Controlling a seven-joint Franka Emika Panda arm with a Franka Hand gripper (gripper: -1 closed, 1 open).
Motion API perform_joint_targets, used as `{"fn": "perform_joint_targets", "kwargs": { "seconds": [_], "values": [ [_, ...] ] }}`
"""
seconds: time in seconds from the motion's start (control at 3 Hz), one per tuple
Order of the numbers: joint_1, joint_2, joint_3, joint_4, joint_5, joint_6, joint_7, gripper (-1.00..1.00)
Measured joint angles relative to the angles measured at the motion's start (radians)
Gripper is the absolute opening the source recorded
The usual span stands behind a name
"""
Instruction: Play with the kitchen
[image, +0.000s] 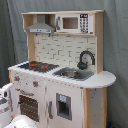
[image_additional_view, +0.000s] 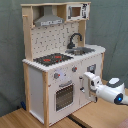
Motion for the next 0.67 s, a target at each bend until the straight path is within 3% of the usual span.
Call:
{"fn": "perform_joint_targets", "kwargs": {
  "seconds": [0.67],
  "values": [
    [-0.086, -0.009, 0.055, 0.045, 0.0, 0.022, 0.175, 1.0]
  ]
}}
